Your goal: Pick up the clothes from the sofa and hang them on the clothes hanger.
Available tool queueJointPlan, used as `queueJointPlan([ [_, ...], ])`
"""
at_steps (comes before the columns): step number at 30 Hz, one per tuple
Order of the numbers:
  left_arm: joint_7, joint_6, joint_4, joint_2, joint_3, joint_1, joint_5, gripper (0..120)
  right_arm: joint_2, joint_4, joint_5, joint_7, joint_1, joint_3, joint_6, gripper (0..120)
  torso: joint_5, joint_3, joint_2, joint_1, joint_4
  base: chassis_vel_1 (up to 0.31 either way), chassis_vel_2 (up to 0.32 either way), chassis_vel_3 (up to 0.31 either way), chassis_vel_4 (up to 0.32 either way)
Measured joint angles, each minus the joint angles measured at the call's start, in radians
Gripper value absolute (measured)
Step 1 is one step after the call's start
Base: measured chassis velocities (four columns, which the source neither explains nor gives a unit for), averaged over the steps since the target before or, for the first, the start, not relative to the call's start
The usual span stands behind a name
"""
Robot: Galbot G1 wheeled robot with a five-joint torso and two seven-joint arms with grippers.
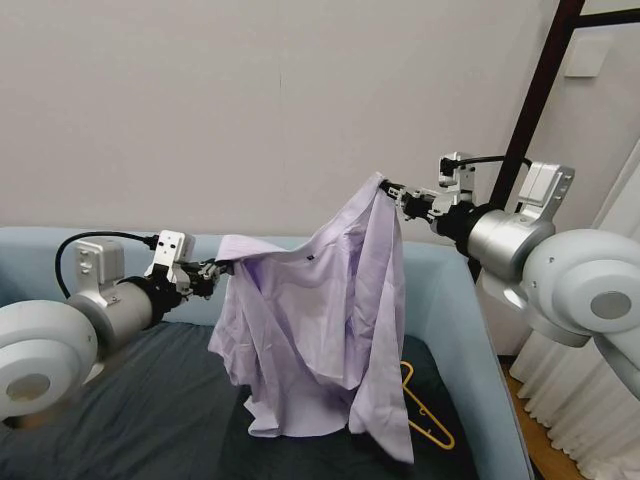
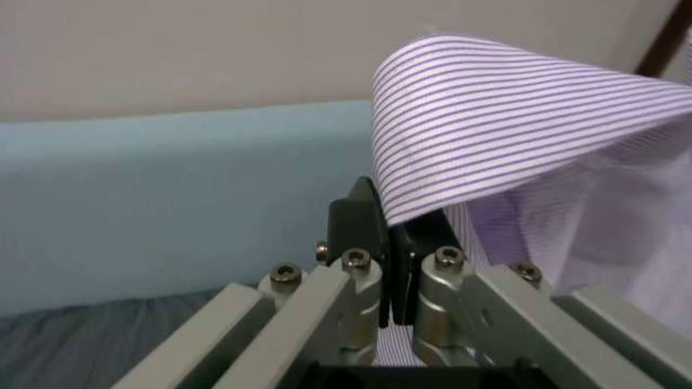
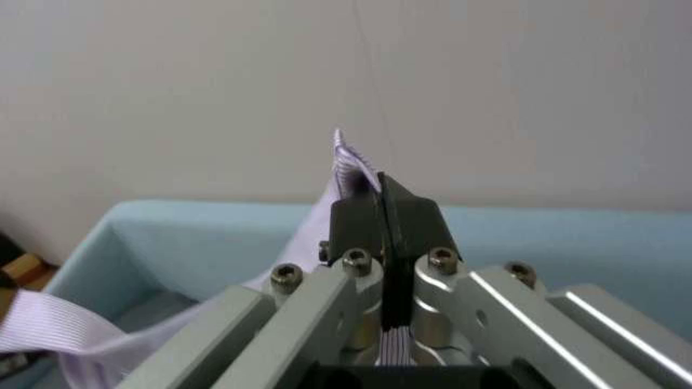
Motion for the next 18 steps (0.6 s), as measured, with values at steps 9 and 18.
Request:
queueJointPlan([
  [9, 0.005, 0.015, 0.247, -0.236, 0.15, -0.085, 0.104, 0, 0.163, -0.164, -0.215, -0.094, -0.231, -0.005, 0.012, 0, 0.0002, 0.0, 0.0, 0.0, 0.0, 0.0, 0.0, 0.0, 0.0],
  [18, 0.001, 0.034, 0.379, -0.369, 0.394, -0.118, 0.213, 0, 0.23, -0.366, -0.451, -0.197, -0.364, -0.05, 0.039, 0, 0.0004, 0.0, 0.0, 0.0, -0.0006, 0.0, 0.0, 0.0, 0.0],
])
